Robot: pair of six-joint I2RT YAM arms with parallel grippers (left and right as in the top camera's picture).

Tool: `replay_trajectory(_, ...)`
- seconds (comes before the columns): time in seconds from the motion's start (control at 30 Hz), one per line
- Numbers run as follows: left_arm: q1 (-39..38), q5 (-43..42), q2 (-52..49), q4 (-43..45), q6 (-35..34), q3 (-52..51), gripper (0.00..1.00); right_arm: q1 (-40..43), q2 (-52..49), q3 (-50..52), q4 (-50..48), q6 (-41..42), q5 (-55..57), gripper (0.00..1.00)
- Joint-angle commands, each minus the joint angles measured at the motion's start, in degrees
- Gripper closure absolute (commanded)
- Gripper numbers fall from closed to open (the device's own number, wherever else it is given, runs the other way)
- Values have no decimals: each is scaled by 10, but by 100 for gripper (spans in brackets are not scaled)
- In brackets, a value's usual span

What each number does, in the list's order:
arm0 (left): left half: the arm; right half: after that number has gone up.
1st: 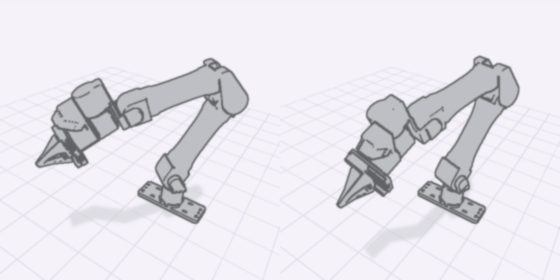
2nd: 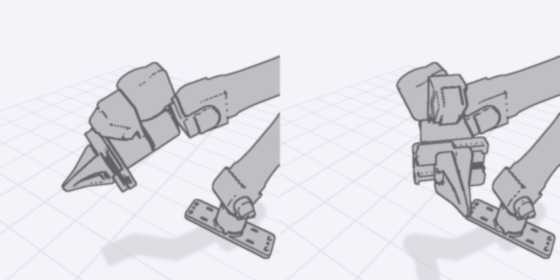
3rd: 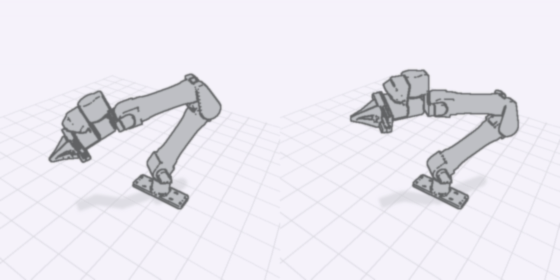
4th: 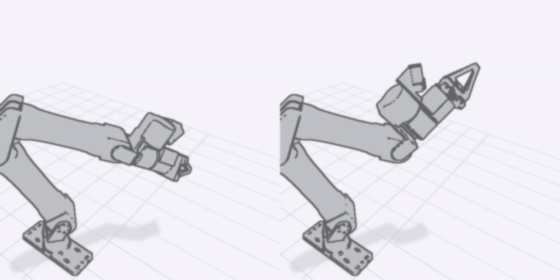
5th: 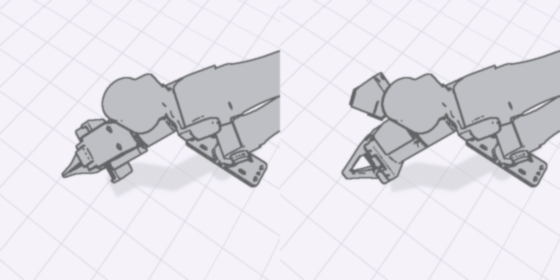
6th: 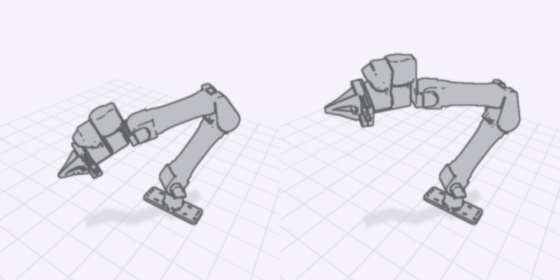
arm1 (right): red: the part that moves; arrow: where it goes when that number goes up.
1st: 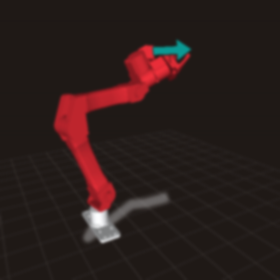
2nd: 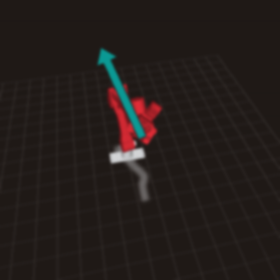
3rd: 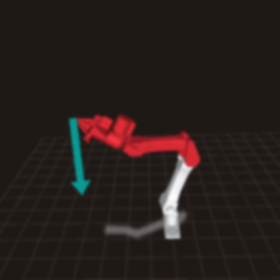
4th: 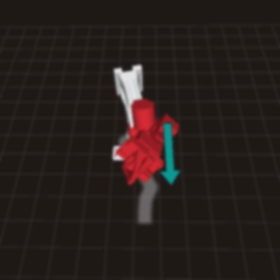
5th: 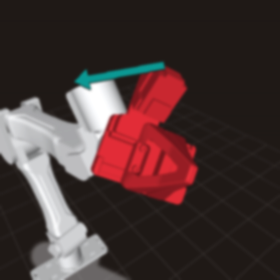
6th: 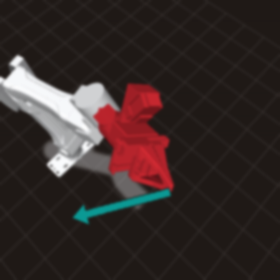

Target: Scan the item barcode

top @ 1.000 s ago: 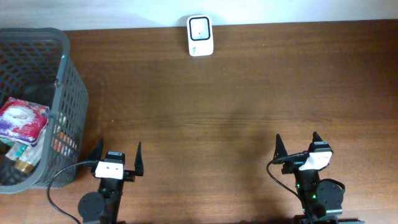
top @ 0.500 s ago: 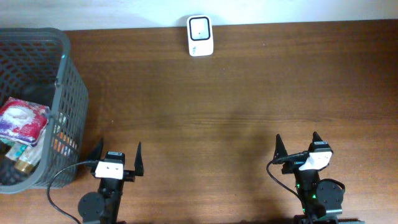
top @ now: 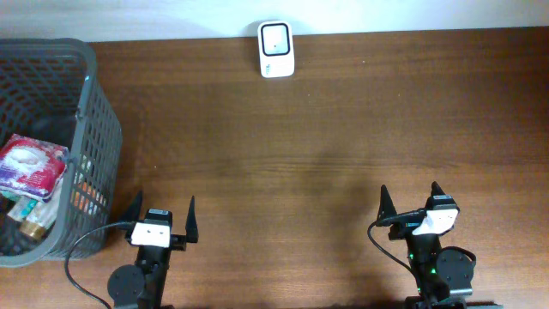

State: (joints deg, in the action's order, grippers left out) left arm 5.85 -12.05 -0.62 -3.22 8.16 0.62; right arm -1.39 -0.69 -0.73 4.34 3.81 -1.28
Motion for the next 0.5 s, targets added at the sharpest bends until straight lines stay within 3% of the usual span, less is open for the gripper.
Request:
replay_trajectory(0.0,-2,-6,3,-4,7,-1,1,-4,5,4,2,-4,7,1)
replay_trajectory(0.2,-2,5,3,-4,8,-1,1,-4,5,4,2,-4,7,1)
replay_trajectory(0.3,-2,147,3,-14,7,-1,1,-4,5,4,2,-4,7,1)
replay_trajectory(0.43,-2,144,3,-12,6,-1,1,-4,5,4,2,-4,7,1)
replay_trajectory(0.47,-2,100,3,2,3,-1,1,-4,5,4,2,-4,7,1)
